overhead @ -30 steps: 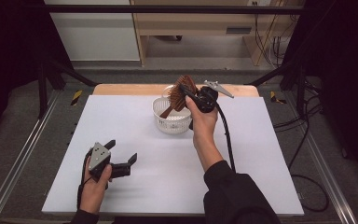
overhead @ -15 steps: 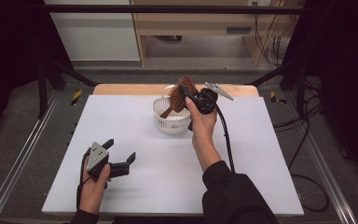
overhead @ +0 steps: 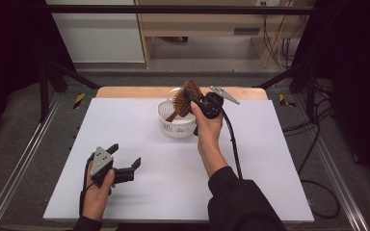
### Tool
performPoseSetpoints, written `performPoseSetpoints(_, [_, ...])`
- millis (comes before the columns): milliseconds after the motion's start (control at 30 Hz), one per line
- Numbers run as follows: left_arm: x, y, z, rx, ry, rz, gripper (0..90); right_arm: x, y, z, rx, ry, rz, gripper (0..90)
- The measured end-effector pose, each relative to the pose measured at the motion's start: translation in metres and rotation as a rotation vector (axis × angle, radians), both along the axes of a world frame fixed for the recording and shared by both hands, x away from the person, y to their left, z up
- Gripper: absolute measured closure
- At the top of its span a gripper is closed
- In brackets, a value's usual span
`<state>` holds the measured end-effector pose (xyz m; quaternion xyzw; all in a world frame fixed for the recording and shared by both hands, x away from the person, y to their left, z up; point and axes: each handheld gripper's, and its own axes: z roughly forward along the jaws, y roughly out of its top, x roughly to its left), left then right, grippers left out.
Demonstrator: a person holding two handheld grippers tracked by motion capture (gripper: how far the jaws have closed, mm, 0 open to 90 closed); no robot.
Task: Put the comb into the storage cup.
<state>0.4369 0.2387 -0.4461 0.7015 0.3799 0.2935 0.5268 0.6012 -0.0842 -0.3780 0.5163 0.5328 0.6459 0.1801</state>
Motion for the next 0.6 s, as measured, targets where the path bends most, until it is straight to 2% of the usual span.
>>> performPoseSetpoints(600, [0.0,-0.0001,-0.0001,-0.002,0.003,-0.004,3.0,0.0017,-0.0009,-0.0044,0.006,0.01,0.0,50.9])
